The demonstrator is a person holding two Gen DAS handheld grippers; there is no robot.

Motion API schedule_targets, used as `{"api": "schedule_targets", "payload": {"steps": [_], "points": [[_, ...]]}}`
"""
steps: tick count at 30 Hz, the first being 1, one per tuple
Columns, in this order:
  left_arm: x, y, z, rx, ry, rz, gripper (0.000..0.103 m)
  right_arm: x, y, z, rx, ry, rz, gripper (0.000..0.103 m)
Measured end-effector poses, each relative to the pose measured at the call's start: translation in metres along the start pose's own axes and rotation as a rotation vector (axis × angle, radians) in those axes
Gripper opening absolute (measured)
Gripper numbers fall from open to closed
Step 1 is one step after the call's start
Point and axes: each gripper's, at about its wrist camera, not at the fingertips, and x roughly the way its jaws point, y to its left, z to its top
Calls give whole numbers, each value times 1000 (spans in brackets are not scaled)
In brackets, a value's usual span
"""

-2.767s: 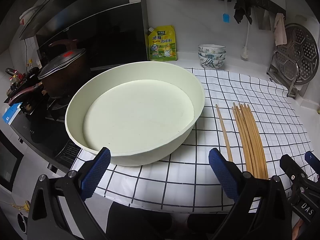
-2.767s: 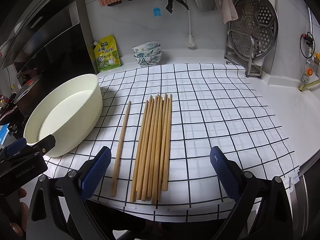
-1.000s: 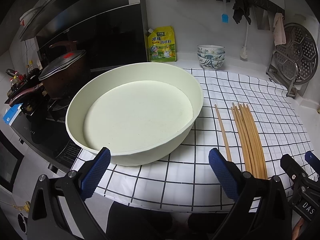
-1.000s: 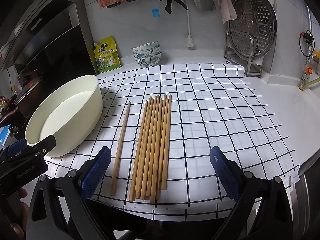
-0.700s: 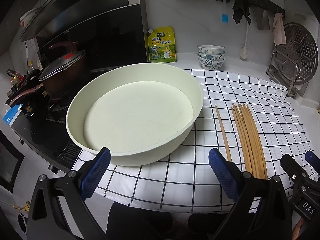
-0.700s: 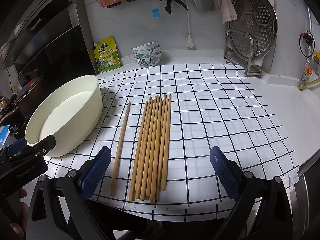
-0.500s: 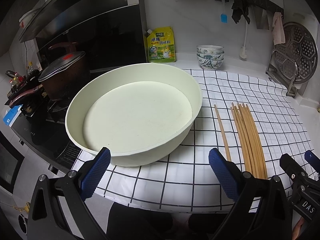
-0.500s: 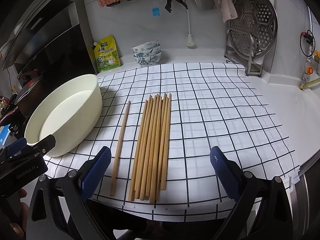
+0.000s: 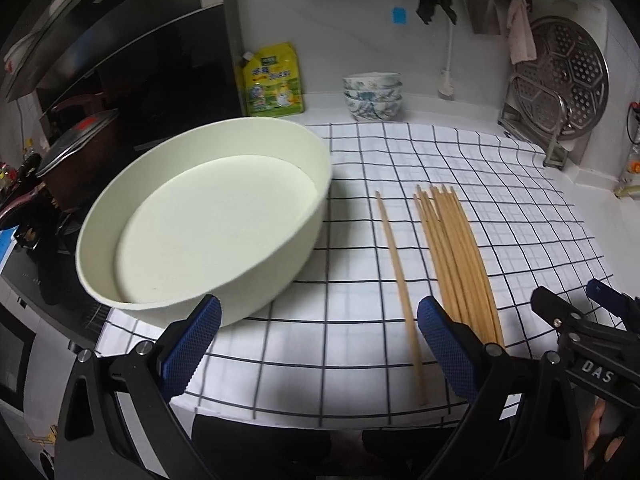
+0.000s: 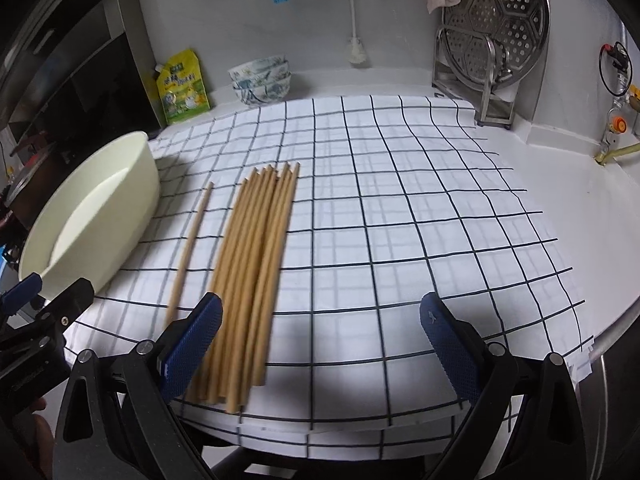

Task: Organize utensils
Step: 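Lower the right tool onto one wooden chopstick and close while the left tool grasps another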

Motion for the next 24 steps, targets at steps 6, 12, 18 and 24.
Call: {"api": "schedule_targets", "payload": {"steps": [6, 12, 18, 24], "points": [[23, -6, -3, -27, 45, -27, 97, 29, -6, 4, -21, 59, -10, 95], [37, -14, -4, -4, 67, -12, 97, 51, -1, 11, -60, 95, -29, 95], [53, -16, -6, -8, 109, -9, 97, 66, 4, 14, -92, 117, -54, 95], [62, -18, -6, -16, 126, -23, 97, 66, 2, 14, -106, 122, -63, 95]]}}
